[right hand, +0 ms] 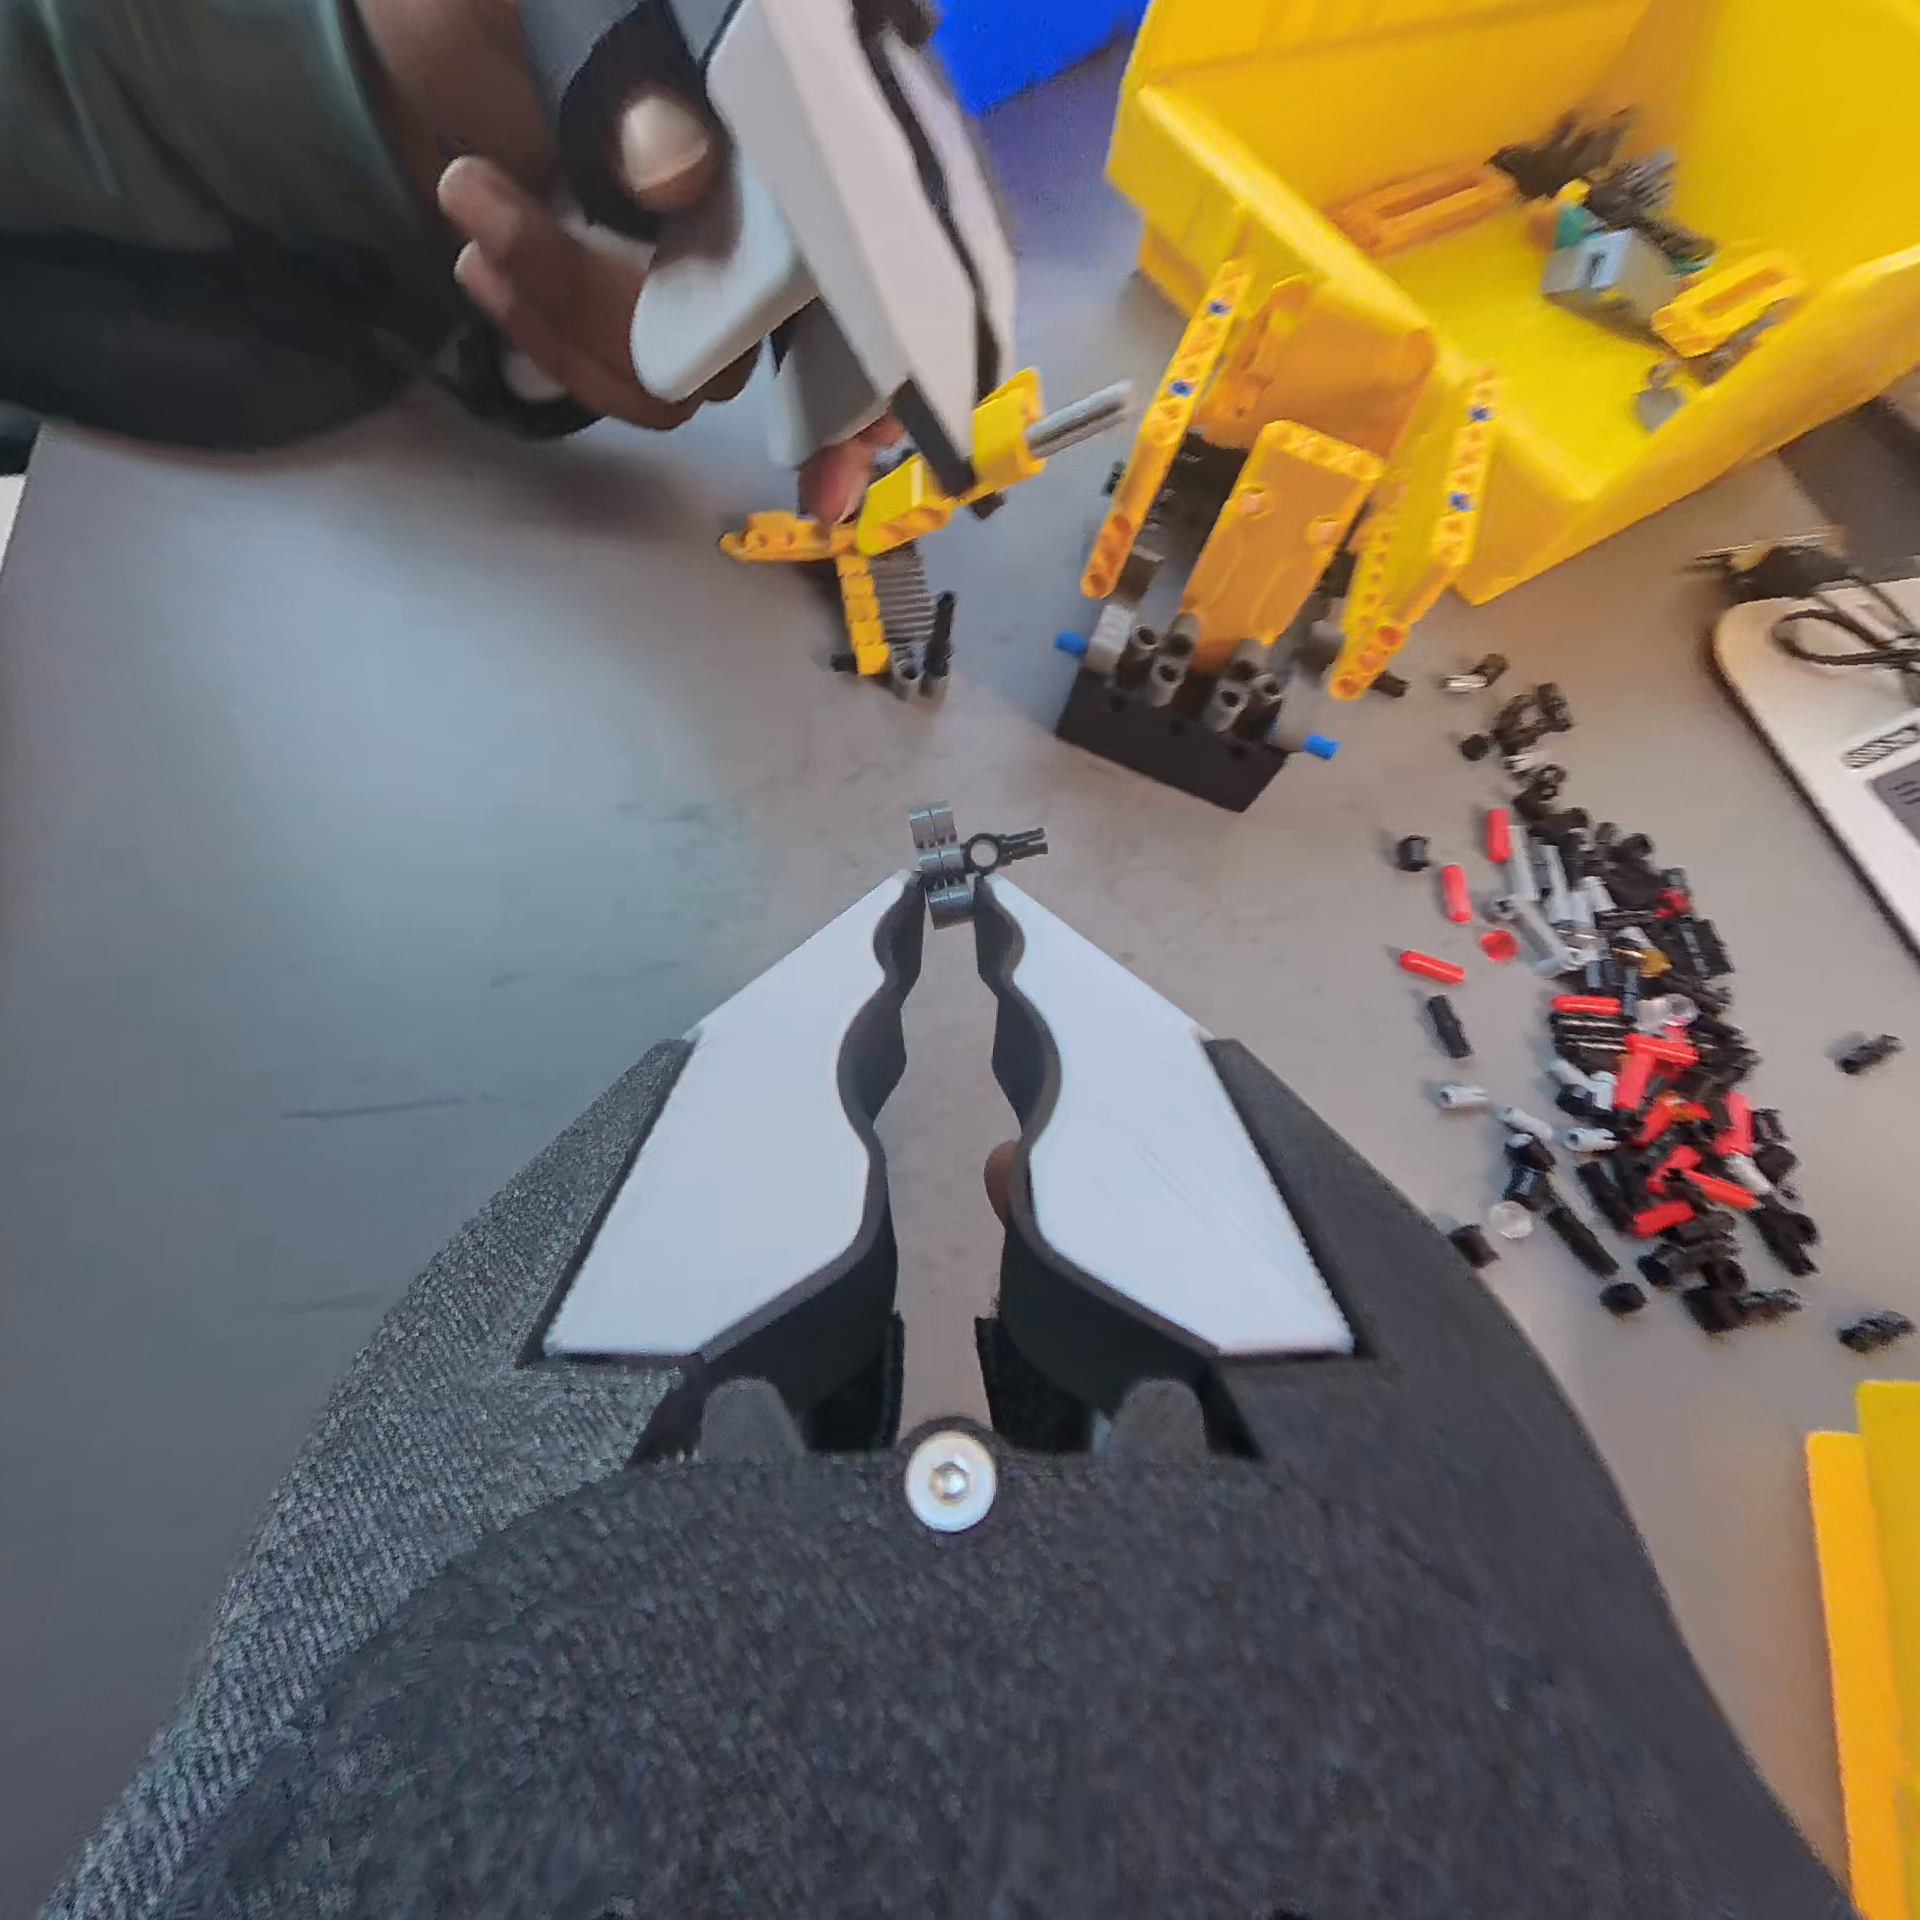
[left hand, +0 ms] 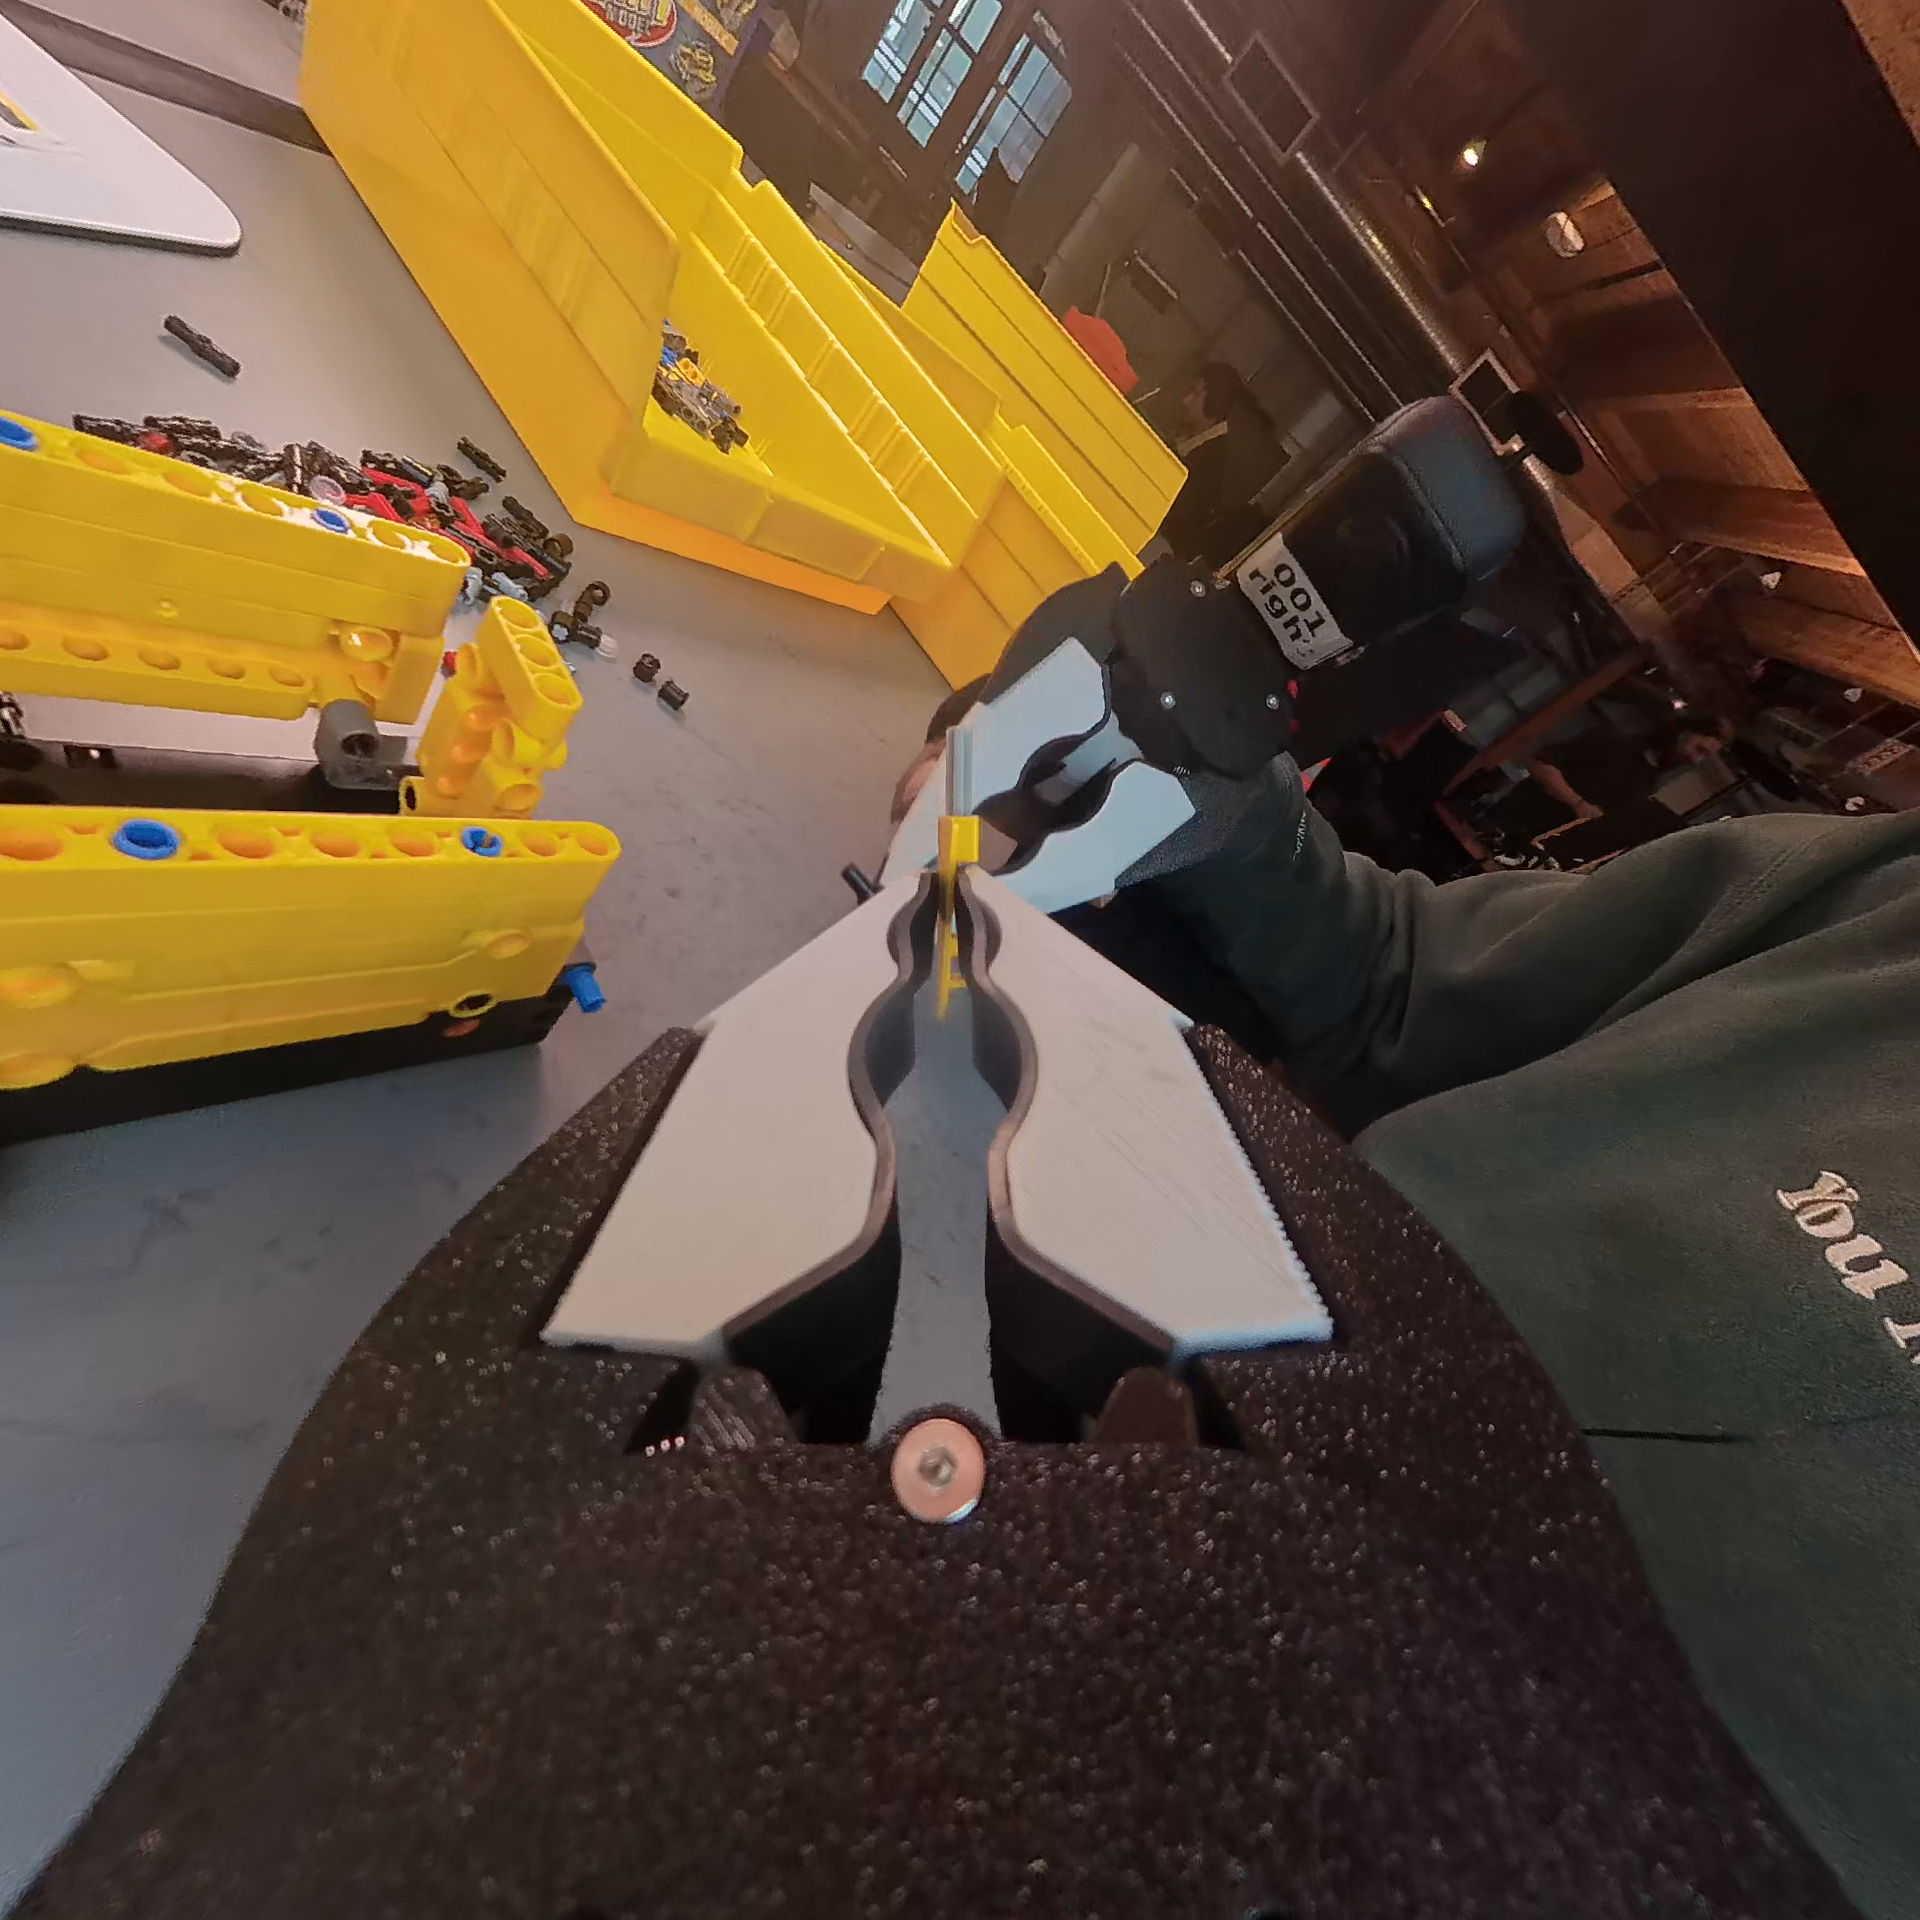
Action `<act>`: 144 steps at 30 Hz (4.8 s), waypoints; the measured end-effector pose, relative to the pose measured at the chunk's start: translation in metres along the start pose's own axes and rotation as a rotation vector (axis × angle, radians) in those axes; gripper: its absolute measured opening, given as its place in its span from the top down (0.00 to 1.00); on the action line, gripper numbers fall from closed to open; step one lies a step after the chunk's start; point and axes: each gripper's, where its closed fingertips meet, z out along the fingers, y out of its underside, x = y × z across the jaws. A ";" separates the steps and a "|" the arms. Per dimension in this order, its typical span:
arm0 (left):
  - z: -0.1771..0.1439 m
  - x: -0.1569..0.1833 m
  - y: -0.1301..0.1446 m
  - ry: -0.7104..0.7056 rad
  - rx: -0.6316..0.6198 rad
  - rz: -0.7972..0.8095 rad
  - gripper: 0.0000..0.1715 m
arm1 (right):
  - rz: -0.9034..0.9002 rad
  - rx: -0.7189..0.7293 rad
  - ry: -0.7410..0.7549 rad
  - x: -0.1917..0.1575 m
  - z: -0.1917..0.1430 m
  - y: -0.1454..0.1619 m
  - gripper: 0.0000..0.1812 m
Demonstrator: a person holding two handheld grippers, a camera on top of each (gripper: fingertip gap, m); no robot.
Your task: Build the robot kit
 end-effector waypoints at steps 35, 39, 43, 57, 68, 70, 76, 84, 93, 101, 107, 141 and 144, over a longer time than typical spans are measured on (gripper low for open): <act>0.007 -0.011 0.004 -0.168 -0.023 0.155 0.99 | -0.021 0.276 0.311 0.039 -0.011 -0.038 0.95; 0.009 -0.015 0.007 -0.208 -0.043 0.186 0.99 | -0.023 0.275 0.311 0.038 -0.009 -0.039 0.96; 0.009 -0.020 0.010 -0.259 -0.066 0.233 0.99 | -0.043 0.264 0.312 0.035 -0.006 -0.038 0.95; 0.007 -0.037 0.015 -0.516 -0.171 0.553 0.99 | -0.099 0.251 0.337 0.028 -0.002 -0.042 0.95; 0.006 -0.037 0.015 -0.508 -0.166 0.536 0.99 | -0.109 0.251 0.339 0.028 -0.002 -0.043 0.95; 0.006 -0.037 0.015 -0.507 -0.168 0.536 0.99 | -0.109 0.249 0.337 0.027 -0.002 -0.042 0.95; 0.003 -0.037 0.013 -0.507 -0.157 0.531 0.99 | 0.075 0.261 0.062 0.002 0.004 -0.038 0.96; 0.006 -0.030 0.014 -0.462 -0.167 0.543 0.99 | -0.102 -0.128 -0.406 -0.074 0.001 0.028 0.95; 0.011 -0.029 0.023 -0.451 -0.209 0.583 0.99 | -0.142 -0.286 -0.216 -0.045 -0.013 0.035 0.91; 0.011 -0.027 0.024 -0.446 -0.216 0.589 0.99 | -0.098 -0.357 -0.325 -0.083 -0.013 0.042 0.91; 0.008 -0.028 0.022 -0.461 -0.210 0.592 0.99 | -0.039 -0.284 -0.163 -0.038 0.005 0.025 0.81; 0.012 -0.033 0.038 -0.458 -0.291 0.581 0.99 | 0.026 -0.306 -0.136 -0.041 0.011 0.036 0.86; 0.013 -0.032 0.039 -0.460 -0.296 0.590 0.99 | 0.055 -0.272 -0.164 -0.040 0.010 0.032 0.83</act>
